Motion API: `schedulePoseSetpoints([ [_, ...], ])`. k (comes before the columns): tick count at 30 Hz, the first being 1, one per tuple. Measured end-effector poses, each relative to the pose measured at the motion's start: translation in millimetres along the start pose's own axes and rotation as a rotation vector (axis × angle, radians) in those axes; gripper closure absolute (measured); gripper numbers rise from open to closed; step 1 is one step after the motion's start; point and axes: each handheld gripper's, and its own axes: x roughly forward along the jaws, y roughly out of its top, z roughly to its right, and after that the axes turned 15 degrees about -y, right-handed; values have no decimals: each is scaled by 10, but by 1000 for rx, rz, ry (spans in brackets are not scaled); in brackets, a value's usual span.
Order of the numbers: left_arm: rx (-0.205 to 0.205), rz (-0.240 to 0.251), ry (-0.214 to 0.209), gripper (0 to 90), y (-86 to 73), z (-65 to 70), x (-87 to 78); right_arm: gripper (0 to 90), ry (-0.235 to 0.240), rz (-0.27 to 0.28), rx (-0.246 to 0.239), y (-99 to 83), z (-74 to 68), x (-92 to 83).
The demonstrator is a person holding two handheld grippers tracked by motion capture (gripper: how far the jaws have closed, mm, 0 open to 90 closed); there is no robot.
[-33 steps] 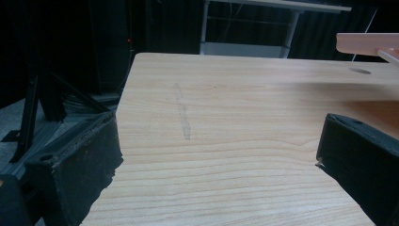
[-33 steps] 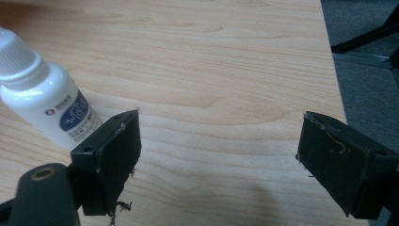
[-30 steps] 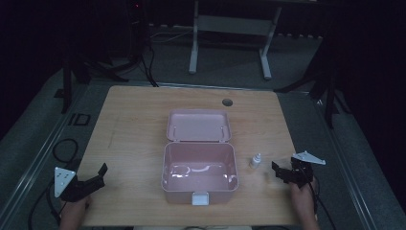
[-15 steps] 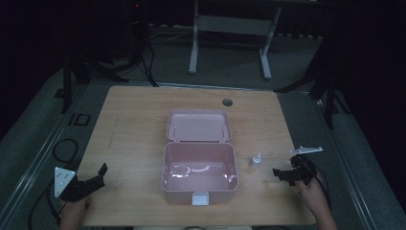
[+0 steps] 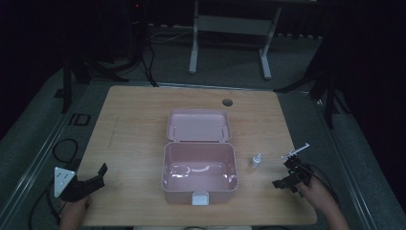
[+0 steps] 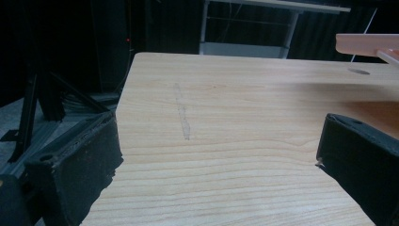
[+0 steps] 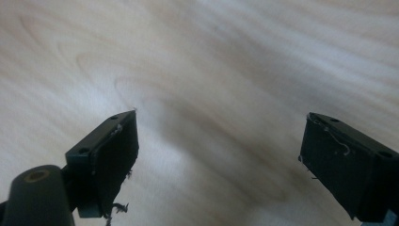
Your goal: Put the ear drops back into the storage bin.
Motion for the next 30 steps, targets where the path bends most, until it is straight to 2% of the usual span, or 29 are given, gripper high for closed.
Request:
schedulePoseSetpoints([
  [11, -1, 1, 0, 4, 0, -1, 0, 119, 23, -163, -75, 44, -52, 1],
  [12, -2, 1, 0, 4, 0, -2, 0, 120, 22, -183, -91, 45, -63, 4],
  [13, -3, 2, 0, 5, 0, -2, 0, 137, 18, -221, -131, 51, -97, 3],
  [14, -2, 1, 0, 5, 0, -2, 0, 137, 18, -221, -131, 51, -97, 3],
  [15, -3, 0, 0, 4, 0, -2, 1, 137, 22, -255, -159, 59, -122, 0],
  [17, -2, 1, 0, 4, 0, -2, 1, 137, 20, -262, -170, 62, -127, -2],
  [23, -3, 1, -1, 4, 0, -3, 1, 137, 53, -331, -207, 57, -159, -14],
  [27, -3, 2, 0, 4, 0, -3, 0, 136, 56, -326, -218, 60, -170, 11],
  [30, -3, 2, 0, 4, 0, -3, 0, 133, 63, -322, -208, 70, -161, 31],
])
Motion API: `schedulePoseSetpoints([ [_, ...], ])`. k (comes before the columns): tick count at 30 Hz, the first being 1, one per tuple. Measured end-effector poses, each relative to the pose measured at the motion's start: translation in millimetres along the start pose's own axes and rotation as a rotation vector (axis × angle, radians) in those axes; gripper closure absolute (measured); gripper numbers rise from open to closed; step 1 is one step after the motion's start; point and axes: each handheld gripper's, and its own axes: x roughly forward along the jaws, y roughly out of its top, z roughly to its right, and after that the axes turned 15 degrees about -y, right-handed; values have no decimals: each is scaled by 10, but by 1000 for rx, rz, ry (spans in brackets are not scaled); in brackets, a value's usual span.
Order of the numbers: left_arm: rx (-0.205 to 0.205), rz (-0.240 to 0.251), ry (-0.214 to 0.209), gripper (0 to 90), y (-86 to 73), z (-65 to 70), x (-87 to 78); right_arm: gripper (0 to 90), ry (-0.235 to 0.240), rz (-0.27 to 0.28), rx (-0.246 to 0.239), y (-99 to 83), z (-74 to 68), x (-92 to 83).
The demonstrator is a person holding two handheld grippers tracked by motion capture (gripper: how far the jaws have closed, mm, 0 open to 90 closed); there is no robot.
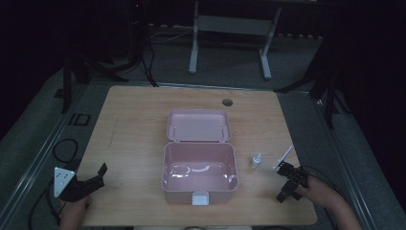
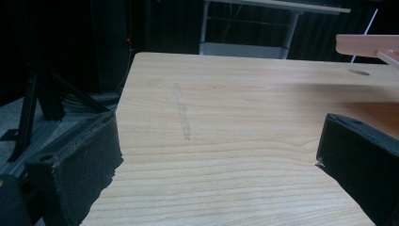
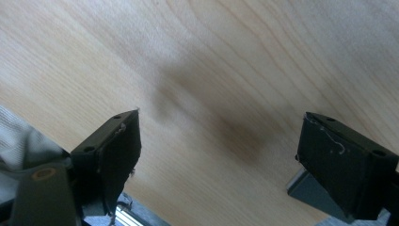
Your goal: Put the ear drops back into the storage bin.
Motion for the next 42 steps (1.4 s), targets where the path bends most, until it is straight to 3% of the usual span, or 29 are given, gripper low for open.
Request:
schedulePoseSetpoints([
  [7, 1, -1, 1, 4, 0, 2, 1, 117, 6, 7, -15, 34, 52, -27],
  [19, 4, -4, 0, 4, 1, 4, 1, 116, -4, 59, -83, 201, 44, -160],
  [31, 4, -4, -2, 4, 1, 3, 2, 126, -27, 91, -99, 485, 131, -327],
  [42, 4, -6, -4, 4, 2, 3, 2, 130, -8, 100, -107, 801, 138, -386],
])
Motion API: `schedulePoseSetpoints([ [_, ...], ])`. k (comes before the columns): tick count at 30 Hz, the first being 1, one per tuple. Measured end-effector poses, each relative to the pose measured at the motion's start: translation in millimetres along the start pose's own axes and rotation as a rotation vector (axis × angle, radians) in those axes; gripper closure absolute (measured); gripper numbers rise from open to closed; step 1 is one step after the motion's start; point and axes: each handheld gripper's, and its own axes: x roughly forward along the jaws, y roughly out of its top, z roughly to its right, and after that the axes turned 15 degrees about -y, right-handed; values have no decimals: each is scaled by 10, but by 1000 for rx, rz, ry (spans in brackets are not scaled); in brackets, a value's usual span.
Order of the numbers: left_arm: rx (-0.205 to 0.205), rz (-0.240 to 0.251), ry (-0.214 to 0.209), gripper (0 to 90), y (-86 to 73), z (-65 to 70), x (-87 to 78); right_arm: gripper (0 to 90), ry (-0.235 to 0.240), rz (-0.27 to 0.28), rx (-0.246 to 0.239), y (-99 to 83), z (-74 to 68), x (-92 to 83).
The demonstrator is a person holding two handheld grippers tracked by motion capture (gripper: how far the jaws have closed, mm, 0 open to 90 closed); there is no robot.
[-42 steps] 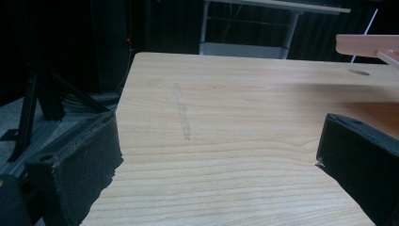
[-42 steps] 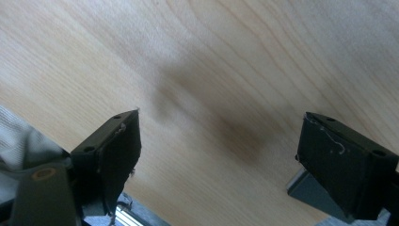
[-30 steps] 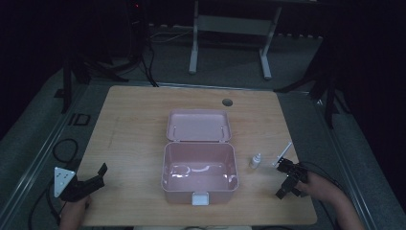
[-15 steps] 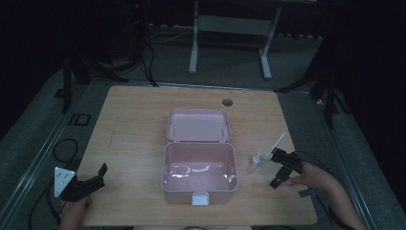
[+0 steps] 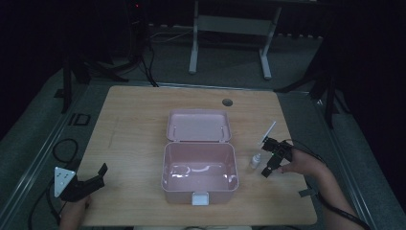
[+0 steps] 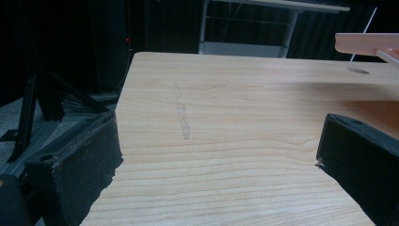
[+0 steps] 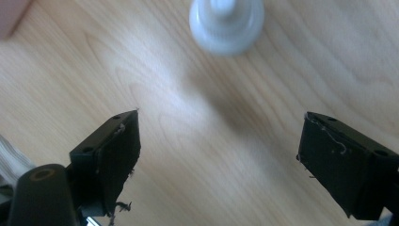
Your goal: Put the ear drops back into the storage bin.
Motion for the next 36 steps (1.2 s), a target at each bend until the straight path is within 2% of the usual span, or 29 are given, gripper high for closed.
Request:
schedulePoseSetpoints([
  [5, 1, 0, -1, 4, 0, -1, 0, 137, 1, -9, -26, 128, -10, 61],
  [7, 1, 0, -2, 4, 0, 0, 0, 144, 6, -8, -11, 182, -3, 74],
  [8, 1, 0, -2, 4, 0, 0, -1, 145, 6, -8, -21, 206, 0, 85],
  [15, 2, 0, -4, 4, 0, 0, -1, 205, 4, -16, -44, 375, -8, 155],
  [18, 2, 0, -4, 4, 0, 0, -1, 238, 1, -28, -38, 419, -11, 184],
  [21, 3, -1, -4, 4, 0, 0, 0, 335, -3, -32, -53, 458, -29, 214],
  [24, 3, -1, -4, 4, 0, 0, 0, 362, -10, -37, -57, 473, -44, 226],
  [25, 3, -1, -5, 4, 0, 0, 0, 407, -20, -48, -58, 491, -45, 244],
  [31, 3, -1, -5, 4, 0, 0, 0, 498, -26, -62, -37, 528, -32, 264],
  [34, 3, -2, -5, 4, 0, 0, 0, 556, -16, -73, -51, 541, -55, 268],
  [36, 3, -1, -4, 5, 0, 1, 1, 562, -22, -79, -57, 547, -64, 267],
])
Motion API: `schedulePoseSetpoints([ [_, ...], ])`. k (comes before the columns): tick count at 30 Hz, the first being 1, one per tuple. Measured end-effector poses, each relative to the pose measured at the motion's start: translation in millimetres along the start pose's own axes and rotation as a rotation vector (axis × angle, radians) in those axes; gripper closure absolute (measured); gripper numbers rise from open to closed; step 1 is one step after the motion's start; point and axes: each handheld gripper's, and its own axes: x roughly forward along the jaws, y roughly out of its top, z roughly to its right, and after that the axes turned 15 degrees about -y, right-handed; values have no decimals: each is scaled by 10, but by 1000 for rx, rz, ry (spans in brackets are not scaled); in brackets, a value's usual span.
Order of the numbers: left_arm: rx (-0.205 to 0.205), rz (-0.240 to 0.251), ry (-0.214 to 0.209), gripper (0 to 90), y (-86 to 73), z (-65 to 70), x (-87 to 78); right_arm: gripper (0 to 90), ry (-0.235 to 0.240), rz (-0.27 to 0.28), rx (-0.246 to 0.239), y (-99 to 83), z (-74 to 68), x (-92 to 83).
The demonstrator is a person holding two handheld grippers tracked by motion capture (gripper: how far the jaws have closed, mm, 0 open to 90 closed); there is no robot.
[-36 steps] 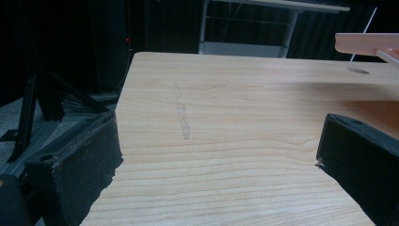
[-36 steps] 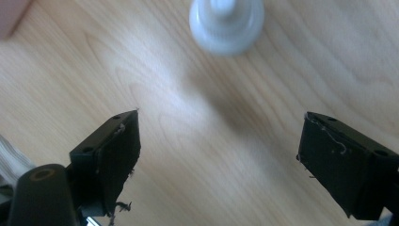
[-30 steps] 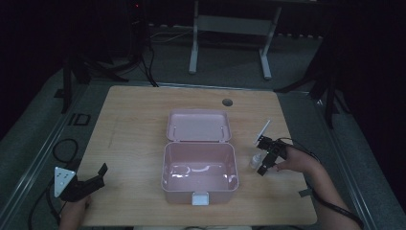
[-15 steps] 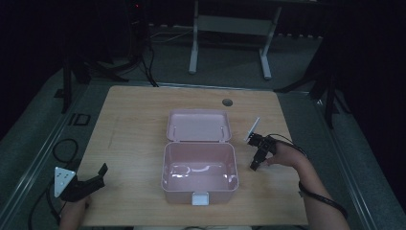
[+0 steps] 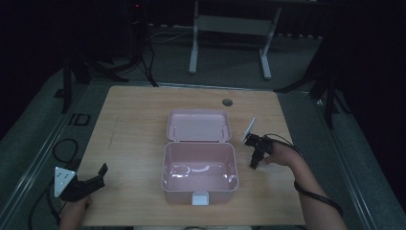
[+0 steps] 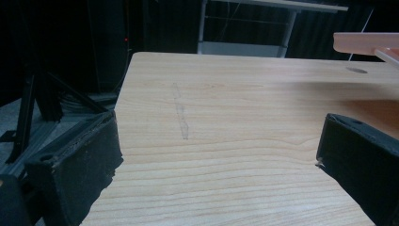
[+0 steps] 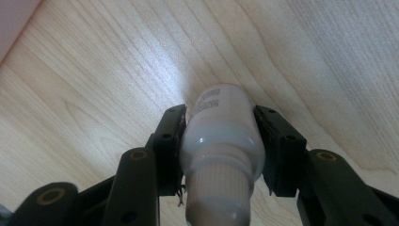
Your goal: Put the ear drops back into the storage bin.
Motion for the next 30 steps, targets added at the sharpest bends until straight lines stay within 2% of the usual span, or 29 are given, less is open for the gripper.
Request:
schedulePoseSetpoints([
  [4, 0, -2, -1, 4, 1, -1, 0, 594, -18, 4, -34, -11, -18, -52],
  [14, 0, -5, 2, 4, 2, -2, 1, 595, -43, 49, -181, -108, -73, -213],
  [19, -1, -4, 3, 4, 2, -2, 2, 596, -56, 75, -282, -160, -123, -289],
  [22, -2, -4, 2, 4, 1, -3, 1, 596, -65, 99, -360, -200, -164, -339],
  [24, -3, -3, 3, 5, 1, -3, 2, 596, -84, 111, -412, -228, -200, -363],
  [30, -3, -3, 3, 5, 1, -3, 2, 595, -128, 128, -521, -281, -282, -421],
])
